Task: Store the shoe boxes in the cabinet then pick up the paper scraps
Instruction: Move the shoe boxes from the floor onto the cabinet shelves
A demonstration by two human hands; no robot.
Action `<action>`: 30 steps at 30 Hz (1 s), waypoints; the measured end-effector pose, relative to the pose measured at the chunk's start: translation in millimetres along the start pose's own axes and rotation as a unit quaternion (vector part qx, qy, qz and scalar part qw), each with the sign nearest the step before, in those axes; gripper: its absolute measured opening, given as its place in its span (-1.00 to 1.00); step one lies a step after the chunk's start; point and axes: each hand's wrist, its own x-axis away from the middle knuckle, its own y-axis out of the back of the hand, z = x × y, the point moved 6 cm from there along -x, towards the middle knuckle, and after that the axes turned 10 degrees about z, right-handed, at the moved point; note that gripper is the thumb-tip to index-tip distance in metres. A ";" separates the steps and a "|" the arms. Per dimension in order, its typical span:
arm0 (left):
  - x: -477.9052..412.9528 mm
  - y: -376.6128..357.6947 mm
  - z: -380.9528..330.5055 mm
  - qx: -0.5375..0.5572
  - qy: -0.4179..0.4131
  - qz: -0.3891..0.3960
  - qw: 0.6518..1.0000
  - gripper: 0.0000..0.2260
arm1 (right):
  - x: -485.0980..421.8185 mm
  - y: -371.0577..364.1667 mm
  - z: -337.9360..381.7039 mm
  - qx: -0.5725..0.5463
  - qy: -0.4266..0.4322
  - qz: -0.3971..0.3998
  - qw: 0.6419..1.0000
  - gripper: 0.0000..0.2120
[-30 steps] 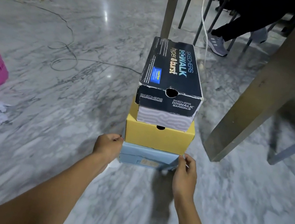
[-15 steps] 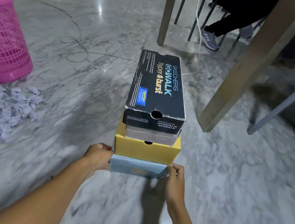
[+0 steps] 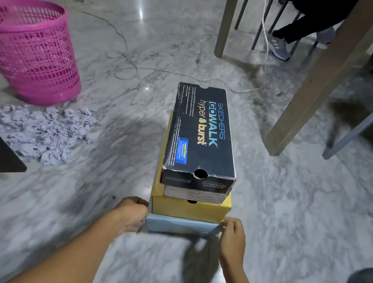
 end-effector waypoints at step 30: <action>132.2 96.8 -125.2 0.200 -0.243 0.087 0.945 -0.40 | 70.7 -83.5 273.4 -0.079 0.190 0.475 0.856 -0.66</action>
